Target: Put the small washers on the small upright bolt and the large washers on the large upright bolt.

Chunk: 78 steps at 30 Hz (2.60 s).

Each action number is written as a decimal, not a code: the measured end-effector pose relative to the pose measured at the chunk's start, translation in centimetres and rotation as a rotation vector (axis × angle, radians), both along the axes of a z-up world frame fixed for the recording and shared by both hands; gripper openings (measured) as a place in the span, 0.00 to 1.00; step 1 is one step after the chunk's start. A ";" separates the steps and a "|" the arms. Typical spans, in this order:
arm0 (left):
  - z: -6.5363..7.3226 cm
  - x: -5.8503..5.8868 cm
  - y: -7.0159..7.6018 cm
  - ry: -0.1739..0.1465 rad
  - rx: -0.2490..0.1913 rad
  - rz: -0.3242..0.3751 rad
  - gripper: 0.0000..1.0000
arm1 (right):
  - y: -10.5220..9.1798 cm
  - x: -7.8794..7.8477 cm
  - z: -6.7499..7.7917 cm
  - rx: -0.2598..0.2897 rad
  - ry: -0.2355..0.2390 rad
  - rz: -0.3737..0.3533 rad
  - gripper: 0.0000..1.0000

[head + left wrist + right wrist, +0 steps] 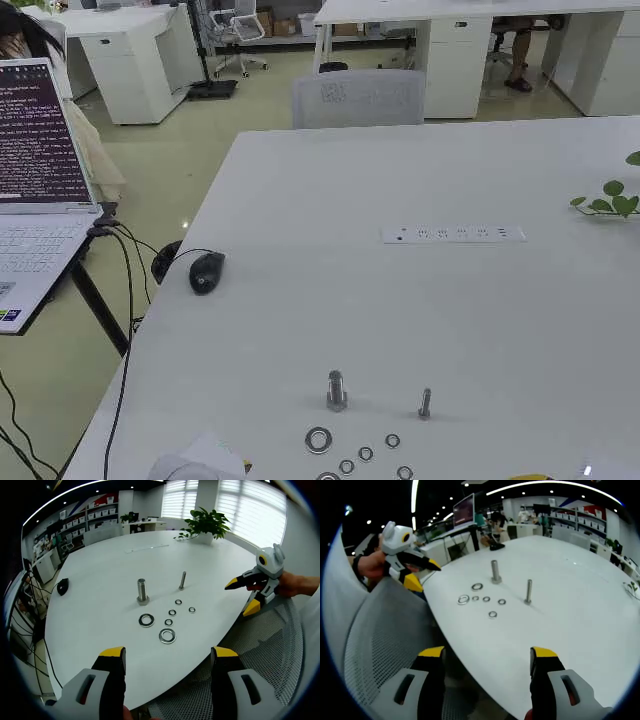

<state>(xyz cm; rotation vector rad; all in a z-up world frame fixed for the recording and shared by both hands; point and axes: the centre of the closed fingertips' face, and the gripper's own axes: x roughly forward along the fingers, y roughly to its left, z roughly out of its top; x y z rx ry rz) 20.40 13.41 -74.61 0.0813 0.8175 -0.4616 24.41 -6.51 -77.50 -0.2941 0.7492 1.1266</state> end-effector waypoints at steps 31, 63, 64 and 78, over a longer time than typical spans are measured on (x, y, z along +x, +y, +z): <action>0.2 0.4 0.6 -0.036 0.049 0.047 0.69 | 0.9 -0.8 0.5 0.018 -0.007 0.067 0.70; -0.3 0.3 0.3 -0.019 0.043 0.010 0.73 | -0.2 0.6 0.3 -0.006 -0.035 -0.001 0.66; -0.3 0.3 0.2 -0.019 0.041 0.005 0.73 | -0.2 0.6 0.2 -0.018 -0.033 0.004 0.65; 1.3 1.1 0.0 -0.061 -0.012 0.025 0.73 | 5.4 3.6 -0.9 -0.078 -0.047 0.160 0.36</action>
